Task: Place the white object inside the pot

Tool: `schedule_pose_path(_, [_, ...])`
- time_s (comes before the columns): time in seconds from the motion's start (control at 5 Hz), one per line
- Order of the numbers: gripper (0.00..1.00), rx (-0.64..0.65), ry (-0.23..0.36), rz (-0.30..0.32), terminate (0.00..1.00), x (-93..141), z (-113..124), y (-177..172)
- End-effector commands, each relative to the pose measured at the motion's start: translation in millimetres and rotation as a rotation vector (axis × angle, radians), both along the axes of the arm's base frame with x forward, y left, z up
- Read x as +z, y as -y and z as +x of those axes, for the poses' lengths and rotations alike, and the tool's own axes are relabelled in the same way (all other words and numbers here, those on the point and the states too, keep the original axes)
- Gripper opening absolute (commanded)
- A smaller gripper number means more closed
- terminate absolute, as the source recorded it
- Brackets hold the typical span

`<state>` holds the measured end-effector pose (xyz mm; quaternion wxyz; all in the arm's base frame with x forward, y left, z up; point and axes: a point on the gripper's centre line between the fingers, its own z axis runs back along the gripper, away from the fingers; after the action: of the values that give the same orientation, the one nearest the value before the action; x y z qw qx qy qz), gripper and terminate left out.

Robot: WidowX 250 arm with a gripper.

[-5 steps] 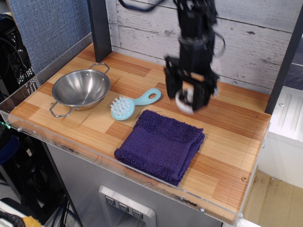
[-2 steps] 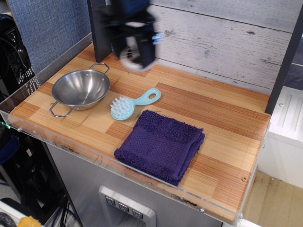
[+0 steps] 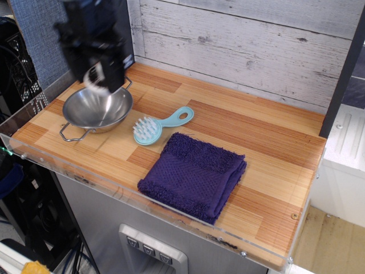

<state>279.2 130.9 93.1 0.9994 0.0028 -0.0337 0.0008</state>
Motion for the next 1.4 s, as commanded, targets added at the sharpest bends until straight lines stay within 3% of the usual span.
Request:
schedule_pose_path(0.0, [0.0, 0.154, -0.043, 0.124, 0.0, -23.7, 16.0, -55.0])
schedule_pose_path(0.2, [0.0, 0.161, -0.076, 0.122, 0.0, -35.0, 20.1, -56.8])
schedule_pose_path(0.6, [0.0, 0.114, -0.041, 0.105, 0.0, -27.8, 19.9, -35.6])
schedule_pose_path(0.8, [1.0, 0.073, -0.034, 0.105, 0.0, -20.0, 17.1, -24.0])
schedule_pose_path(1.2, [1.0, 0.014, 0.033, 0.077, 0.0, 3.9, 16.2, -6.4])
